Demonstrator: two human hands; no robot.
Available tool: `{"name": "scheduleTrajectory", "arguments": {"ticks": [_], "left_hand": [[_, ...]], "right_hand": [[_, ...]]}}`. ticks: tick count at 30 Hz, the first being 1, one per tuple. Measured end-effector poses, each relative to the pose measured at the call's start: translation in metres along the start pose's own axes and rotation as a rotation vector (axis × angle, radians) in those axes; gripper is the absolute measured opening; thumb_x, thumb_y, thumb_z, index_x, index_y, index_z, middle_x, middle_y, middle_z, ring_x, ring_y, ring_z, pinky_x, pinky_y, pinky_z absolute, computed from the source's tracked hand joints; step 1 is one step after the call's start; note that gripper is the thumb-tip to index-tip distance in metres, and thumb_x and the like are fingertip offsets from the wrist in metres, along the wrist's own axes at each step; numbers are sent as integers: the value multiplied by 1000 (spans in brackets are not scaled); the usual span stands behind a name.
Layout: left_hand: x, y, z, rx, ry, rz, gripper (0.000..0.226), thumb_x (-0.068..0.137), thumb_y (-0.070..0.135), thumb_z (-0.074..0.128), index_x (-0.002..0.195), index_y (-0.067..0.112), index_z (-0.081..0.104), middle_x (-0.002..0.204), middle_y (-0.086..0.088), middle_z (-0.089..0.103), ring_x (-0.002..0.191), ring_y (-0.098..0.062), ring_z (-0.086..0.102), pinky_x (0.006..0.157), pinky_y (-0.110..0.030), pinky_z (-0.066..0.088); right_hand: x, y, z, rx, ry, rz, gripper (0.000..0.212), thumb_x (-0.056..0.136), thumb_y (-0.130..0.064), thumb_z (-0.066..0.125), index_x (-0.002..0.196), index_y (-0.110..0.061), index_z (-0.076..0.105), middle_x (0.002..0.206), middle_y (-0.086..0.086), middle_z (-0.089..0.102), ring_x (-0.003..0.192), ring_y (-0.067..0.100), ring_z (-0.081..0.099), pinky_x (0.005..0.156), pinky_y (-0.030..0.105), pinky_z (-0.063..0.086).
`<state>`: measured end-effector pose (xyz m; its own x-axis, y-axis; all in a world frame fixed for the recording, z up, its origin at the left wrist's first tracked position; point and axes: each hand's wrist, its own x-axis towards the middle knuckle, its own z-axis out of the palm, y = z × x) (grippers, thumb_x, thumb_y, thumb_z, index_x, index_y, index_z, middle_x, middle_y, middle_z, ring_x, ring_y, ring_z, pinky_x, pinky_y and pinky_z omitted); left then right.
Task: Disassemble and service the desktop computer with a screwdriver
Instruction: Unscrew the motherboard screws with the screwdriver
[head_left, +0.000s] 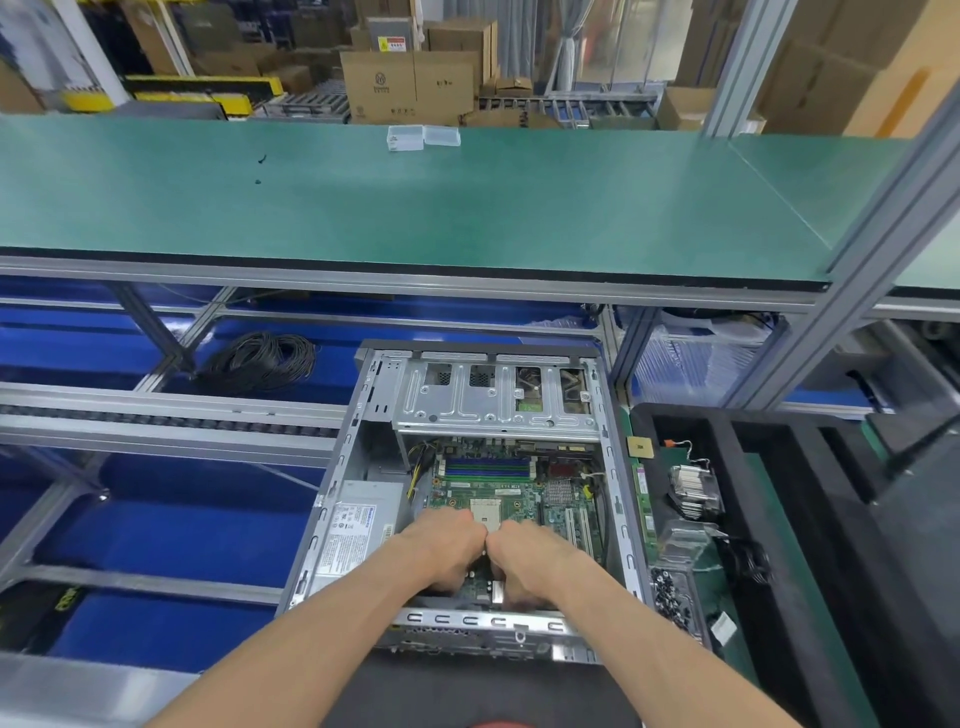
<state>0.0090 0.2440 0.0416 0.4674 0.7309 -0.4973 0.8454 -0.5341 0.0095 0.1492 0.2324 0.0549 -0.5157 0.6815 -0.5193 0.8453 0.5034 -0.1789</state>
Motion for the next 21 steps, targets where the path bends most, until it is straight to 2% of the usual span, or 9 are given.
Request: {"name": "scheduleTrajectory", "arguments": {"ticks": [2, 7, 10, 15, 17, 21], "left_hand": [[-1, 0, 1, -2, -1, -19, 27, 80, 4, 65, 65, 18, 48, 74, -2, 50, 71, -24, 52, 63, -36, 42], [-2, 1, 0, -43, 31, -51, 34, 80, 1, 64, 63, 20, 41, 70, 1, 41, 72, -24, 50, 64, -37, 41], [-2, 2, 1, -25, 10, -28, 32, 79, 2, 64, 62, 20, 43, 69, 1, 43, 67, -21, 48, 64, -35, 41], [-3, 3, 0, -30, 38, -92, 24, 80, 2, 64, 73, 17, 47, 73, 1, 39, 79, -26, 54, 65, -37, 41], [-4, 4, -1, -33, 32, -95, 25, 81, 2, 63, 71, 17, 46, 72, 1, 38, 78, -26, 52, 66, -38, 42], [-4, 4, -2, -15, 5, -43, 33, 80, 2, 63, 64, 19, 41, 70, 0, 41, 74, -23, 51, 66, -36, 43]], "right_hand": [[1, 1, 1, -3, 8, -8, 11, 83, 0, 64, 87, -10, 62, 82, 8, 52, 74, 29, 53, 68, 36, 46], [5, 2, 3, -9, 22, -14, 11, 85, 1, 64, 92, -6, 64, 75, 4, 45, 74, 27, 51, 70, 35, 45], [5, 1, 3, -42, 25, -18, 14, 85, 0, 63, 84, -11, 55, 70, 3, 41, 71, 27, 50, 68, 35, 45], [6, 1, 6, -70, 39, -11, 27, 86, 1, 59, 69, -12, 42, 67, 4, 40, 55, 19, 42, 64, 33, 43], [7, 1, 6, -62, 36, -8, 32, 86, 1, 58, 66, -13, 39, 66, 4, 41, 53, 17, 39, 64, 33, 43], [8, 2, 6, -62, 29, -11, 14, 86, -1, 61, 81, -11, 53, 68, 3, 43, 59, 21, 45, 64, 34, 44]]}}
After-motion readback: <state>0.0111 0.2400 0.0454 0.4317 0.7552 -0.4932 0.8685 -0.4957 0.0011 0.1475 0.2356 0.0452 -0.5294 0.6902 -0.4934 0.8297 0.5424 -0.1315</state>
